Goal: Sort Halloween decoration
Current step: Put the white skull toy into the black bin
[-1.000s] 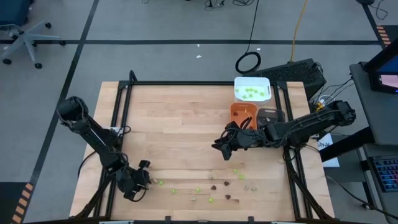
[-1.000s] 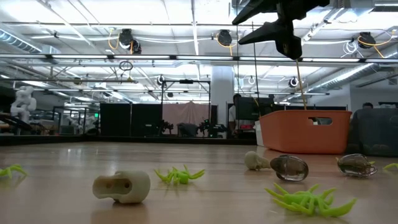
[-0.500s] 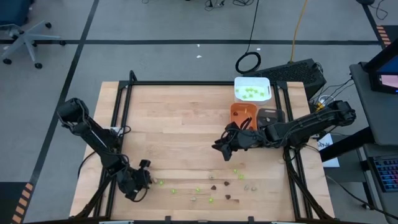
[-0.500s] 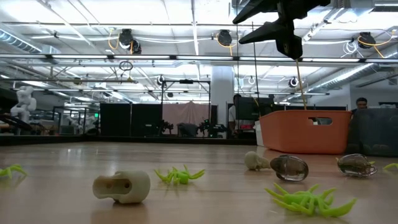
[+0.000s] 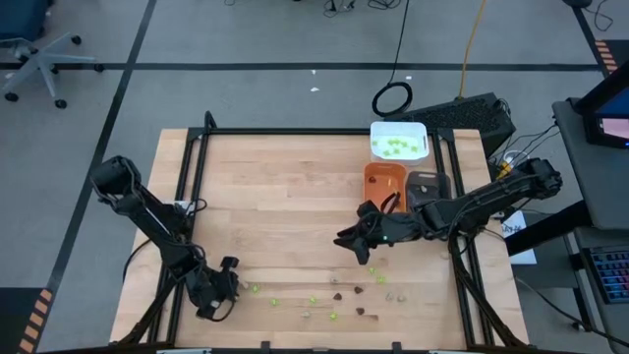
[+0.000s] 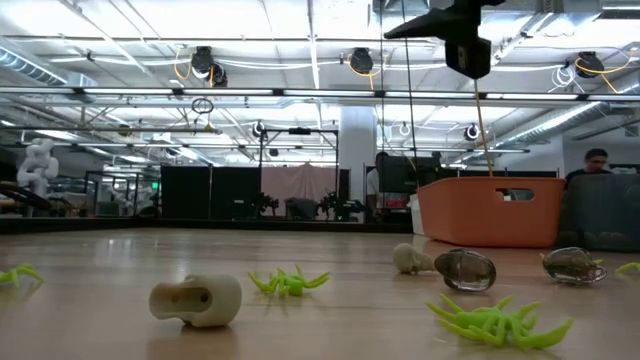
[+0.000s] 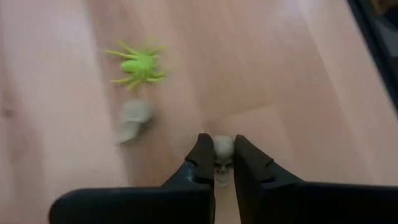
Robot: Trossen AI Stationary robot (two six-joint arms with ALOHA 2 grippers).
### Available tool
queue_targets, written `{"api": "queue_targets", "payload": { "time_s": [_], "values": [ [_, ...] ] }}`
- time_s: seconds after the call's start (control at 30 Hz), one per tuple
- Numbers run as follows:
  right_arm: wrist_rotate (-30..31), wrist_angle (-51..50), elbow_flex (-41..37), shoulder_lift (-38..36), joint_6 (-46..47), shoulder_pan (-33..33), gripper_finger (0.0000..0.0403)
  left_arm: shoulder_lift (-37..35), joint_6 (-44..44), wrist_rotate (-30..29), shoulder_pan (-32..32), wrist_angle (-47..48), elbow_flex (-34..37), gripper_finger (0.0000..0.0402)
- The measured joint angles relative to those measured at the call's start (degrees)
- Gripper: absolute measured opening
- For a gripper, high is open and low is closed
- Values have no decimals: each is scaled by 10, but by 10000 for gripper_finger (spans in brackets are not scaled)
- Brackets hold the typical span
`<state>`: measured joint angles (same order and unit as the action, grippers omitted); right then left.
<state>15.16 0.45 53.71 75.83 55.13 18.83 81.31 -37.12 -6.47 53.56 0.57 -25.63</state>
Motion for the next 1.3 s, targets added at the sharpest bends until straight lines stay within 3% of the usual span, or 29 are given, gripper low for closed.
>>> {"api": "queue_targets", "payload": {
  "time_s": [0.13,0.23,0.5,0.77,0.97,1.1,1.3],
  "values": [
    [1,40,0,0,-41,7,136,-17,-17,47,2,19,-26,17],
    [1,76,0,0,-77,11,120,-49,-47,51,1,46,-57,17],
    [0,168,0,0,-176,20,78,-154,-61,11,-14,153,-130,17],
    [-1,116,58,0,-284,17,74,-235,-60,-44,-70,153,-171,17],
    [-2,-11,155,0,-391,9,74,-261,-56,-67,-134,92,-184,17],
    [-4,-100,218,0,-473,3,74,-262,-55,-74,-183,3,-187,17],
    [-22,-132,260,0,-582,-13,79,-260,-64,-75,-255,-128,-187,17]
  ]
}}
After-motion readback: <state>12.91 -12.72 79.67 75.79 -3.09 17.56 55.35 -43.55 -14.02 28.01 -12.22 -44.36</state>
